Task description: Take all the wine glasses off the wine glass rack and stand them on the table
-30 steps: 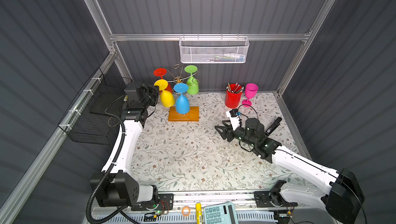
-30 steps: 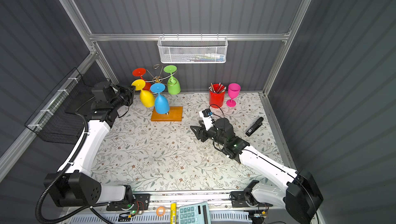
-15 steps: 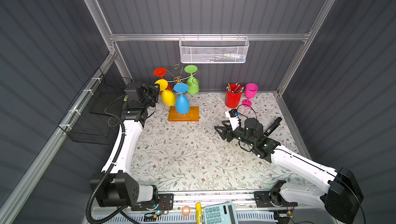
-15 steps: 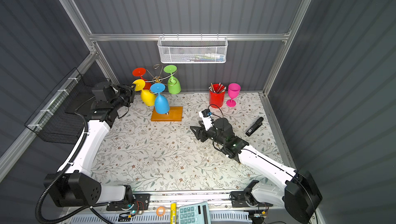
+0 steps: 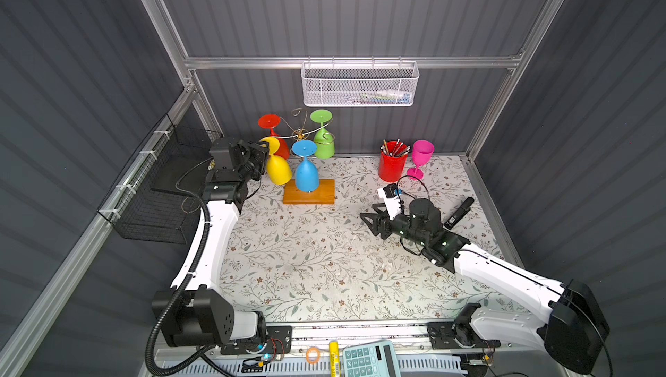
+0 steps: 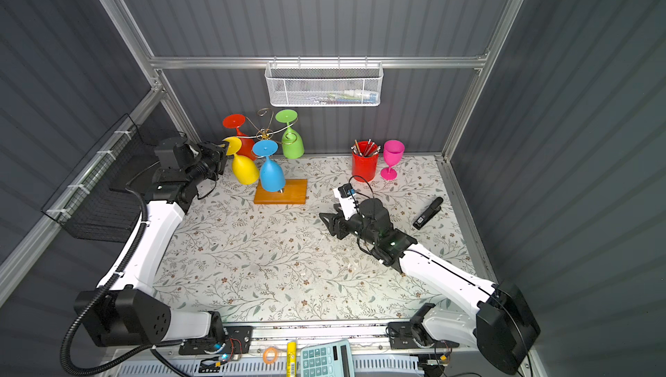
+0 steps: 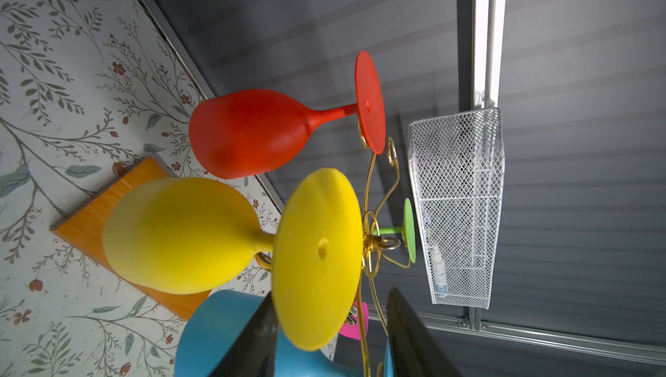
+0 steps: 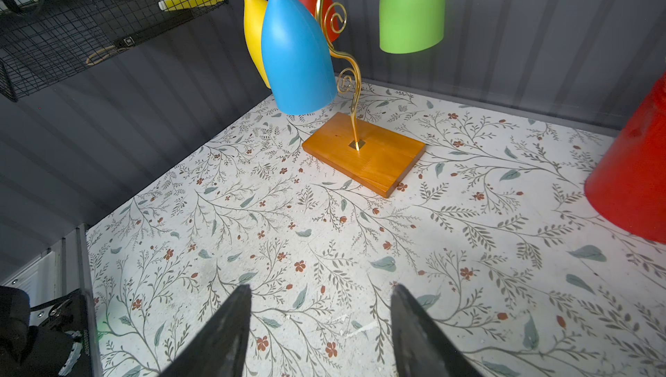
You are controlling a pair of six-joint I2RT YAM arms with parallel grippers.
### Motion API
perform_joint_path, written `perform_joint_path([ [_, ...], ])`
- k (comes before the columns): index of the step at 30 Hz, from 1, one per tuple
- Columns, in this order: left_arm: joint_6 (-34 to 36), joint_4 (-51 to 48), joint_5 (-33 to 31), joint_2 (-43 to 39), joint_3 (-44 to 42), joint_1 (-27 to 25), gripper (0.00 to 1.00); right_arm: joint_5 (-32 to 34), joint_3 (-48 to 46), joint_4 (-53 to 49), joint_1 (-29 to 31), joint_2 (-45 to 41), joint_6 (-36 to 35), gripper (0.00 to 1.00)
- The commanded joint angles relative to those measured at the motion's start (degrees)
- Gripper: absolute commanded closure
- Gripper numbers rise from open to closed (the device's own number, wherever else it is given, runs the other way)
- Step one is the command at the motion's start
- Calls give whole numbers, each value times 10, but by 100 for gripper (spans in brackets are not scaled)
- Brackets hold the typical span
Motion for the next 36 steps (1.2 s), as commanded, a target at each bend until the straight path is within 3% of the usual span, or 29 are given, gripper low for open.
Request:
perform_joint_path([
  [1, 1, 20, 15, 16, 18, 5, 56, 1, 2, 7, 3, 3, -7, 38],
  [12, -3, 32, 14, 20, 35, 6, 81, 2, 4, 7, 3, 11, -9, 38],
  [24, -3, 32, 10, 14, 34, 6, 97, 2, 4, 9, 3, 17, -8, 38],
  [36, -7, 36, 5, -9, 28, 6, 100, 0, 4, 10, 3, 19, -7, 38],
])
